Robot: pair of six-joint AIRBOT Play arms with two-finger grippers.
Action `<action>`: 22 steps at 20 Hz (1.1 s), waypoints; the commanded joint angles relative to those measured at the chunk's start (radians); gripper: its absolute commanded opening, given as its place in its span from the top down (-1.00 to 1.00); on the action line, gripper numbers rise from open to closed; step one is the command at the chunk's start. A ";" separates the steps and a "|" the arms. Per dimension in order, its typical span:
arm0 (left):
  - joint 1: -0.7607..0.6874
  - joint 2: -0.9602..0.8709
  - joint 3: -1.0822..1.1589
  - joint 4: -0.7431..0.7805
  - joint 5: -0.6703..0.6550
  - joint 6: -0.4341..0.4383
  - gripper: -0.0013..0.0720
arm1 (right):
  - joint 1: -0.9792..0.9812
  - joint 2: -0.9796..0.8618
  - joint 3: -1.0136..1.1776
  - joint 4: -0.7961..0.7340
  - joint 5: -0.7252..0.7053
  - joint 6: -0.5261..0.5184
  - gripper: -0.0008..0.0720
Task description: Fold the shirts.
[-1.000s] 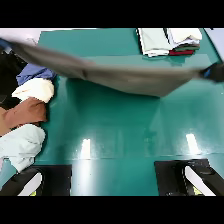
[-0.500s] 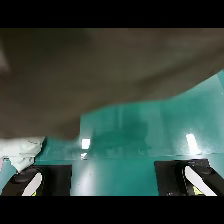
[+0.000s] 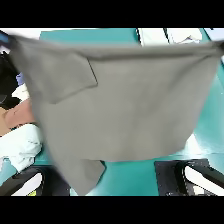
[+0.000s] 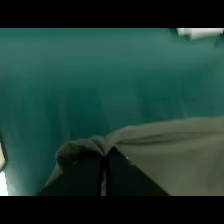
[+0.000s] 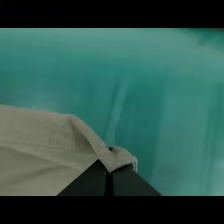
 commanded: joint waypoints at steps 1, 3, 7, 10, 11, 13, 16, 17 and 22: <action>-0.025 -0.242 -0.147 -0.006 0.055 0.062 0.90 | 0.025 -0.188 -0.164 0.002 -0.049 -0.013 0.95; -0.022 -0.382 -0.147 -0.006 0.152 0.068 0.90 | 0.014 -0.307 -0.202 0.004 -0.124 -0.013 0.95; -0.022 -0.573 -0.026 -0.018 0.210 0.069 0.90 | -0.024 -0.540 -0.064 0.084 -0.164 -0.013 0.95; -0.022 -0.618 0.077 -0.016 0.215 0.069 0.90 | -0.027 -0.623 0.085 0.120 -0.167 -0.013 0.95; -0.022 -0.617 0.090 -0.008 0.207 0.069 0.90 | -0.027 -0.633 0.123 0.114 -0.161 -0.013 0.95; -0.022 -0.617 0.090 0.032 0.137 0.069 0.90 | -0.027 -0.632 0.149 0.109 -0.138 -0.023 0.95; -0.022 -0.617 0.048 0.067 0.027 0.084 0.90 | -0.027 -0.628 0.130 0.055 -0.051 -0.024 0.95; -0.022 -0.617 0.019 0.068 0.008 0.088 0.90 | -0.027 -0.613 0.089 0.046 -0.055 -0.024 0.95; -0.023 -0.617 -0.132 0.058 0.014 0.087 0.90 | -0.027 -0.502 -0.202 0.029 -0.162 -0.024 0.94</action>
